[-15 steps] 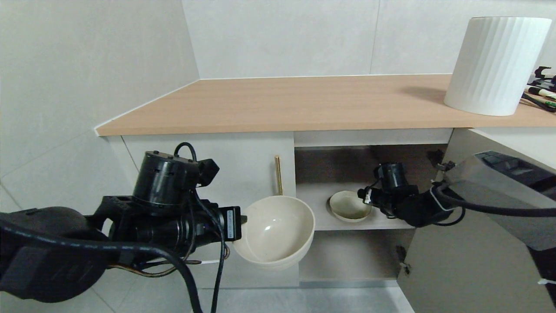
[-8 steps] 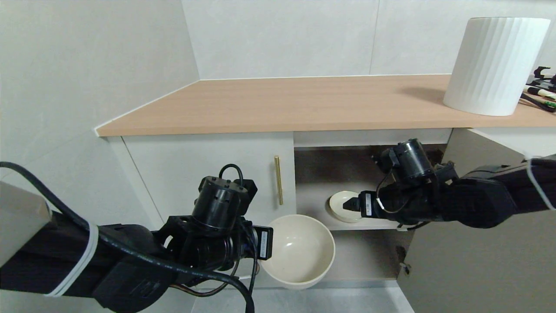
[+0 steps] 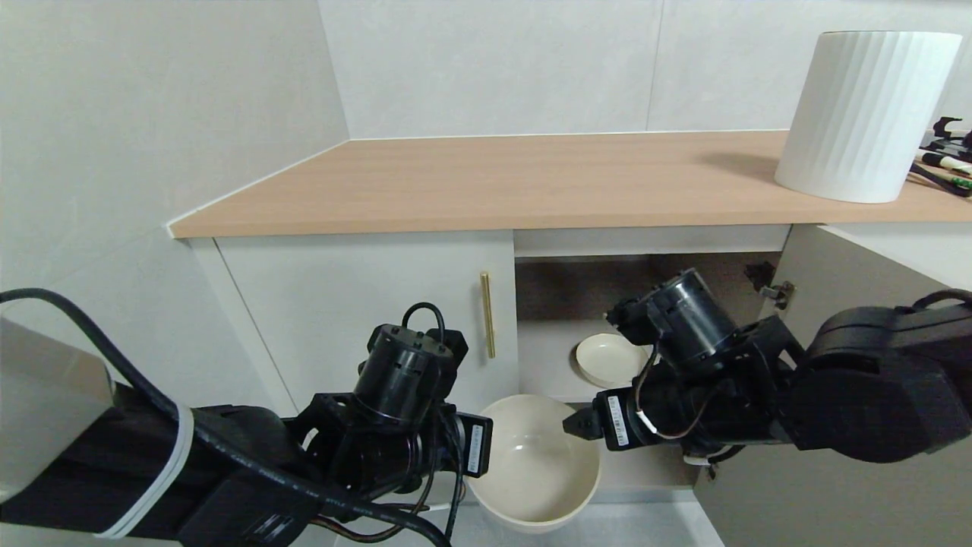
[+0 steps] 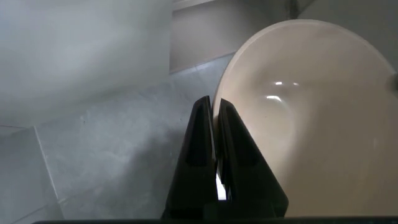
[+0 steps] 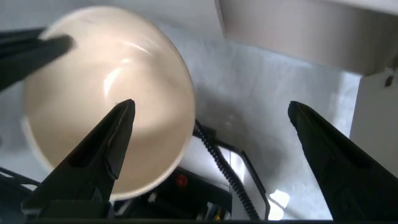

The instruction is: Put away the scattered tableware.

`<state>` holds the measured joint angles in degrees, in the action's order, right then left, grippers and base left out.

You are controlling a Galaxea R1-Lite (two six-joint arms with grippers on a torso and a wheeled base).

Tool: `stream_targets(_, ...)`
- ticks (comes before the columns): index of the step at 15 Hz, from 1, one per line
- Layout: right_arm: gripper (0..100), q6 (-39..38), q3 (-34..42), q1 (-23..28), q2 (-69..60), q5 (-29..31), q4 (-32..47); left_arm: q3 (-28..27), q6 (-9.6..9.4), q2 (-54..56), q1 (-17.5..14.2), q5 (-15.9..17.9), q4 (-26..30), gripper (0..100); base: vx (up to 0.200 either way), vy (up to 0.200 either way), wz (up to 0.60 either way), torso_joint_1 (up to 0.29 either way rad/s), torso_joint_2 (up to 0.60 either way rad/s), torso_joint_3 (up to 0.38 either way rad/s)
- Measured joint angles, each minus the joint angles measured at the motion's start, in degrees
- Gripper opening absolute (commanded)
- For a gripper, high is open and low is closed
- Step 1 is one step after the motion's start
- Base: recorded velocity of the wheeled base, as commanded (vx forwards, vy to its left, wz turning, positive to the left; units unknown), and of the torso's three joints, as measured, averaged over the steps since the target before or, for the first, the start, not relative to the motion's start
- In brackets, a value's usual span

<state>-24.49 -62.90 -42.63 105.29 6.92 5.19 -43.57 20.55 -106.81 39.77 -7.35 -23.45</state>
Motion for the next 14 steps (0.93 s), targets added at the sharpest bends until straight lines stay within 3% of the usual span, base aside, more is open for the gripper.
stream_targets(3,100,-0.1,-0.3,-0.2,2.8,0.3,-0.2,0.1,0.07,0.0,0.4,-1.7,-0.1,0,0.0,0.0,0.0,0.0,0.0,0.0)
stream_targets(4,0,-0.2,-0.4,-0.2,3.4,0.4,-0.3,0.1,0.07,0.0,0.6,-1.7,-0.1,0,0.0,0.0,0.0,0.0,0.0,0.0)
stream_targets(14,0,-0.4,-0.3,-0.3,5.0,0.2,-1.9,0.1,0.33,0.0,0.9,-1.6,-0.2,0,0.0,0.0,0.0,0.0,0.0,0.0)
